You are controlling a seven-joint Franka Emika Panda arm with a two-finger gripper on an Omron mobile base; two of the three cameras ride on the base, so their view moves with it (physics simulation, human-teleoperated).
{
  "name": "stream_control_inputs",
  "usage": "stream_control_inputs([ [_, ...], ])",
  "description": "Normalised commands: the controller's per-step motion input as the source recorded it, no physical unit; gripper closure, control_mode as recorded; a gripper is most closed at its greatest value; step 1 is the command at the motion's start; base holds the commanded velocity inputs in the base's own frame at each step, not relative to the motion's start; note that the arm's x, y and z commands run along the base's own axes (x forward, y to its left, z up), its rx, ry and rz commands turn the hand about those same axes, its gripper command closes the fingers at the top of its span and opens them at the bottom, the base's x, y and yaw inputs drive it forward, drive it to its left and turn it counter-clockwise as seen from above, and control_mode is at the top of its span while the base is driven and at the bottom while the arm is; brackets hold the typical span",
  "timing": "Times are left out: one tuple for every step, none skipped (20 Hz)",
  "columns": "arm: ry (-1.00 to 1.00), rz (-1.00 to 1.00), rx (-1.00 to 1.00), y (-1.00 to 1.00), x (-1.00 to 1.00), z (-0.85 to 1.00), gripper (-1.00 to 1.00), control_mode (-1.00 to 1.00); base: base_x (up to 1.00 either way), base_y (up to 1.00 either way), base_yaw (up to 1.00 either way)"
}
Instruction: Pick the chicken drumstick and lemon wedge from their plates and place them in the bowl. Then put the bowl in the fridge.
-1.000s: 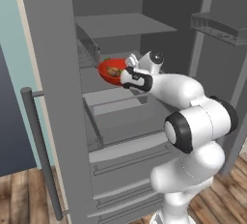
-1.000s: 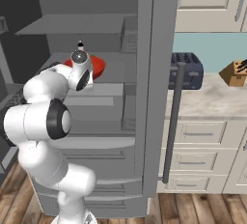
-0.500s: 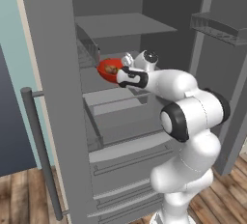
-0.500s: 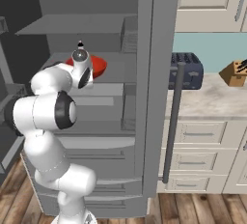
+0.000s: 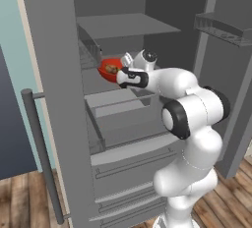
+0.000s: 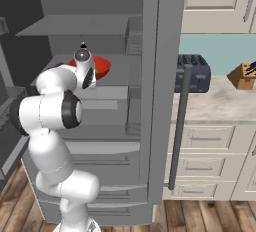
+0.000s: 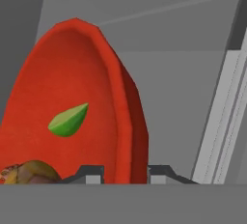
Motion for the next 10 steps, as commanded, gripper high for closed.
stream_control_inputs([
  [0.00, 0.03, -0.02, 0.01, 0.23, -0.01, 1.00, -1.00, 0.00, 0.00, 0.00],
  [0.00, 0.03, -0.02, 0.02, 0.25, 0.00, 1.00, -1.00, 0.00, 0.00, 0.00],
  [0.00, 0.03, -0.03, 0.04, 0.27, 0.00, 1.00, -1.00, 0.00, 0.00, 0.00],
  [0.00, 0.03, -0.03, 0.06, 0.29, 0.00, 1.00, -1.00, 0.00, 0.00, 0.00],
  [0.00, 0.03, -0.03, 0.06, 0.25, 0.00, 1.00, -1.00, 0.00, 0.00, 0.00],
  [0.00, 0.04, -0.03, 0.05, 0.22, 0.00, 1.00, -1.00, 0.00, 0.00, 0.00],
  [-0.01, 0.04, -0.03, 0.05, 0.16, 0.00, 1.00, -1.00, 0.00, 0.00, 0.00],
  [-0.02, 0.04, -0.03, 0.06, 0.15, -0.02, 1.00, -1.00, 0.00, 0.00, 0.00],
  [-0.02, 0.04, -0.03, 0.06, 0.12, -0.01, 1.00, -1.00, 0.00, 0.00, 0.00],
  [-0.04, 0.04, -0.03, 0.06, 0.09, 0.00, 1.00, -1.00, 0.00, 0.00, 0.00],
])
